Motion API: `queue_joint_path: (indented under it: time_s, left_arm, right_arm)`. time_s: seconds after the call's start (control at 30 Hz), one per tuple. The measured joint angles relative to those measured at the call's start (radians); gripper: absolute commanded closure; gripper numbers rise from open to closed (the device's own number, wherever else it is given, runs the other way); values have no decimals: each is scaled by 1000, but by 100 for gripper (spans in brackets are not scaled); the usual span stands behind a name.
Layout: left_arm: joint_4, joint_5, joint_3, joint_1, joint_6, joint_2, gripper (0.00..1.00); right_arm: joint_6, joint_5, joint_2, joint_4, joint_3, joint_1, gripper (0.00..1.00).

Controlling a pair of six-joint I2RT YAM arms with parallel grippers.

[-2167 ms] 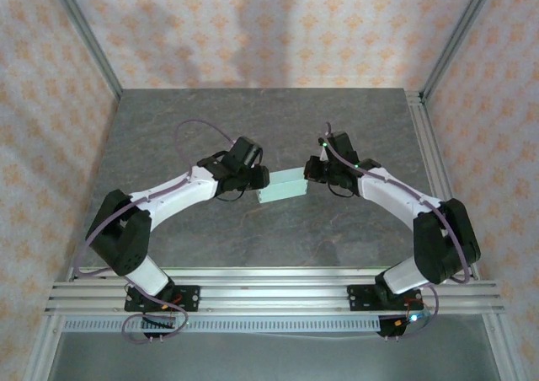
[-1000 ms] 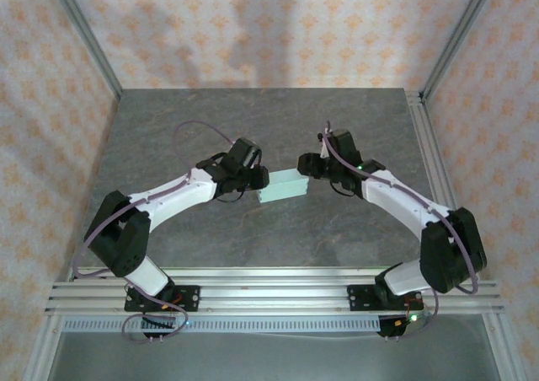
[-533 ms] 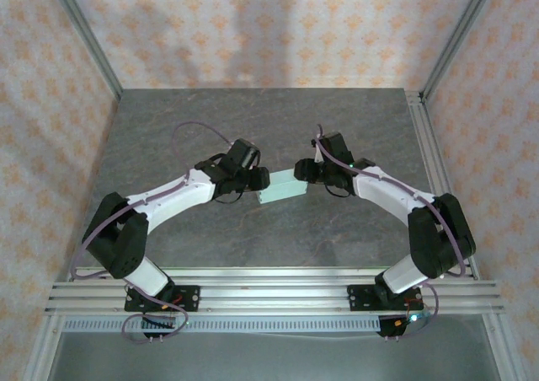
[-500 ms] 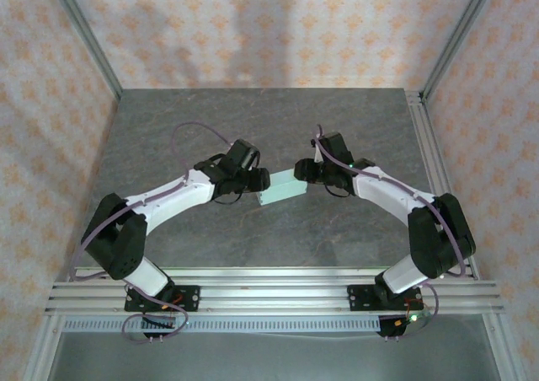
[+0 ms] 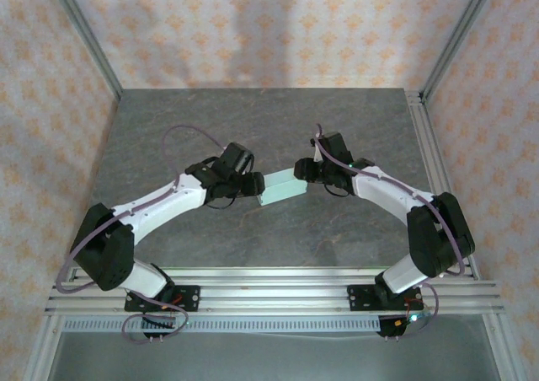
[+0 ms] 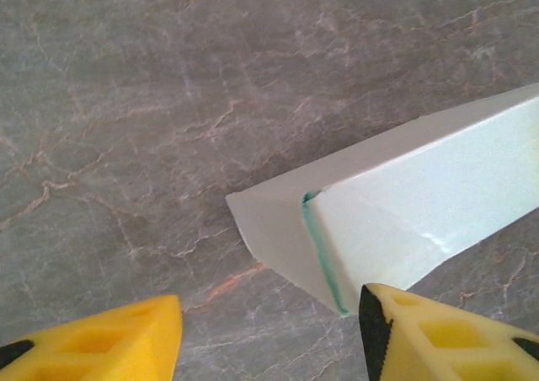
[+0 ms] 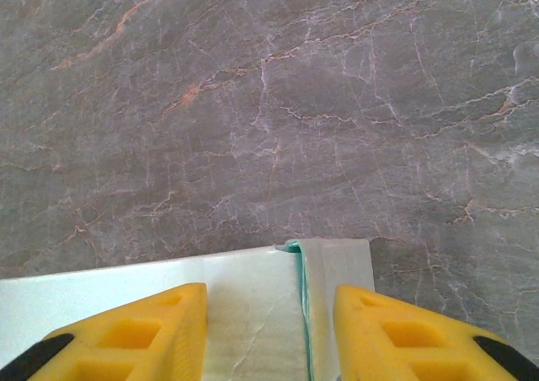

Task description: Fold the paper box

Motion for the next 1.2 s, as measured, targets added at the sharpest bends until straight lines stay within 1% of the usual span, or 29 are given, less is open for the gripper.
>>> queue_joint_path:
  time_s: [0.2,0.3,0.43,0.57,0.9,1.03,1.2]
  left_arm:
    - [30,15,-36,0,-26,32,59]
    - [42,21,-64,0,-35,56,62]
    - [41,24,-93,0,-39,65,62]
    - [39,24,-91,0,-37,53,58]
    - [37,25,-2,14,-35,-2,49]
    - [52,31,13,27,-35,9,50]
    - [80,53,17,31,-39,61,59]
  right_arm:
    - [0,-2,0,0,0,0,58]
    - [0,-2,0,0,0,0,59]
    - [0,-2,-1,-1,0,0,59]
    - [0,-2,-1,-1,0,0,58]
    - [-1,-2,-1,-1,0,0,58]
    - [-1,-2,-1,-2,0,0,58]
    - [-1,2,-3,-8,0,0,58]
